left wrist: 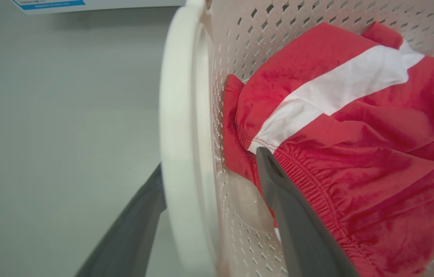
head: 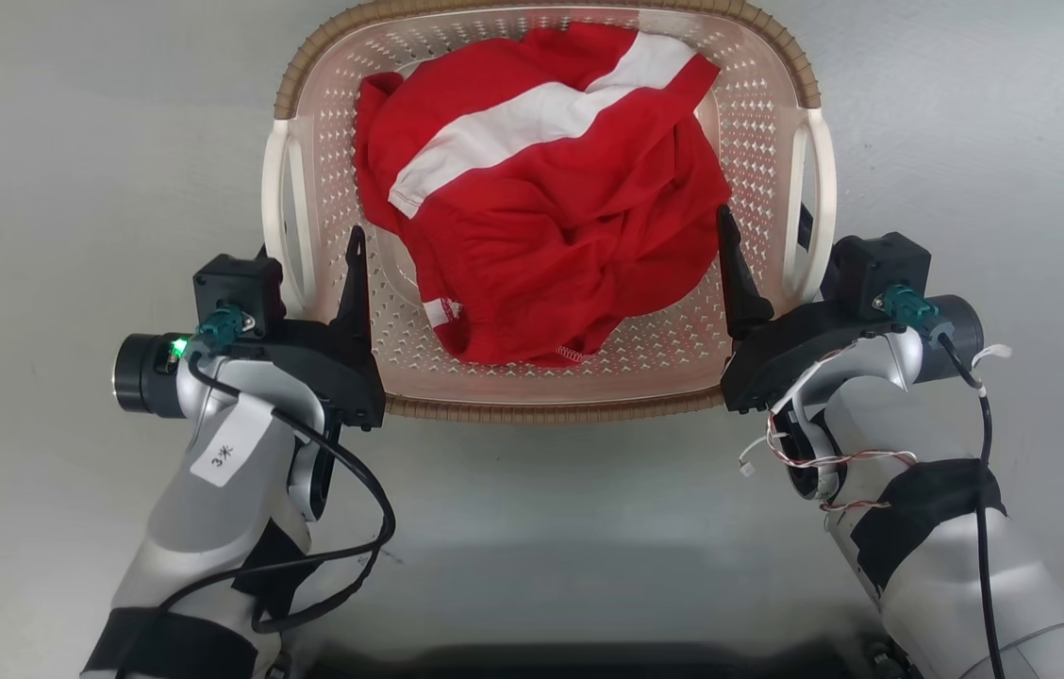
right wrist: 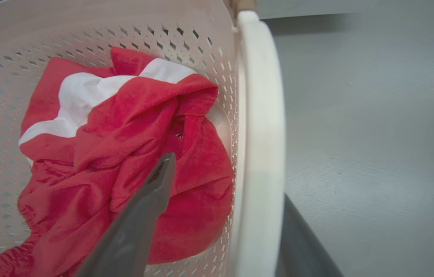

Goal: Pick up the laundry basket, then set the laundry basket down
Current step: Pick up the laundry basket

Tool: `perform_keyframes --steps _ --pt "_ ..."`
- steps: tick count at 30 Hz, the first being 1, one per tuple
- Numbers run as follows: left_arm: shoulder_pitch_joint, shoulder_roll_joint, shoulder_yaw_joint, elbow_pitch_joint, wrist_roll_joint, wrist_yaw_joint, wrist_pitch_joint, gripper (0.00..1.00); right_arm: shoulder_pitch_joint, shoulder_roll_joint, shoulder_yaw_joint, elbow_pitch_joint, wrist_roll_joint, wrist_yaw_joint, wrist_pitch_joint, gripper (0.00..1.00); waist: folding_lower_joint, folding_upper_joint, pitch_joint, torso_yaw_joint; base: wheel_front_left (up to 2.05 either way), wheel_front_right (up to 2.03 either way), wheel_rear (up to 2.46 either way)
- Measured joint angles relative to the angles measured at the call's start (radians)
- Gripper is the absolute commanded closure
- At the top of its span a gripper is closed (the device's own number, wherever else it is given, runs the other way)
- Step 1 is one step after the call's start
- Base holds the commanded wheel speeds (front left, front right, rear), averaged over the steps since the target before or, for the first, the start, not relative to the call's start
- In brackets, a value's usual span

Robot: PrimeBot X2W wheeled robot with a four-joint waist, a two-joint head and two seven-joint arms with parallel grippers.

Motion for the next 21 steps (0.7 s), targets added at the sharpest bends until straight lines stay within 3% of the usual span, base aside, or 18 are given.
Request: perform_keyframes --steps 1,2,3,4,5,6,7,21 --pt "-0.006 0.0 -0.005 0.002 -0.01 0.0 0.0 0.0 -0.004 0.0 0.002 0.003 0.001 -0.004 0.0 0.17 0.0 0.0 0.002 0.0 0.0 0.0 0.0" --pt "-0.013 0.0 -0.012 0.007 -0.022 0.0 0.0 0.19 -0.009 -0.001 0.006 0.008 0.002 -0.004 0.0 0.28 0.0 0.0 0.003 0.0 0.0 0.0 0.0" --pt "-0.018 0.0 -0.019 0.011 -0.028 0.0 0.0 0.51 -0.014 -0.001 0.009 0.014 0.005 -0.006 0.0 0.42 0.0 0.0 0.005 -0.001 0.0 0.0 0.0" --pt "-0.02 0.0 -0.026 0.016 -0.032 0.0 0.0 0.69 -0.018 -0.001 0.011 0.018 0.009 -0.007 0.0 0.52 0.0 0.0 0.006 -0.001 0.0 0.0 0.0" --pt "-0.021 0.0 -0.033 0.022 -0.032 0.0 0.0 1.0 -0.021 -0.003 0.012 0.022 0.011 -0.008 0.0 0.59 0.0 0.0 0.007 -0.001 0.0 0.0 0.0" --pt "-0.022 0.002 -0.036 0.027 -0.035 0.002 0.0 1.0 -0.023 -0.006 0.014 0.027 0.015 -0.01 0.0 0.63 0.0 0.0 0.008 -0.001 0.0 0.0 0.0" --pt "-0.025 0.013 -0.04 0.032 -0.041 0.001 0.0 1.0 -0.025 -0.011 0.015 0.032 0.019 -0.015 0.0 1.0 0.0 0.0 0.008 -0.002 0.0 0.0 0.0" --pt "-0.03 0.002 -0.102 0.083 -0.112 0.015 -0.002 1.0 -0.035 -0.008 0.037 0.1 0.073 -0.024 0.0 1.0 0.0 0.0001 -0.045 -0.004 0.0 0.0 0.0"
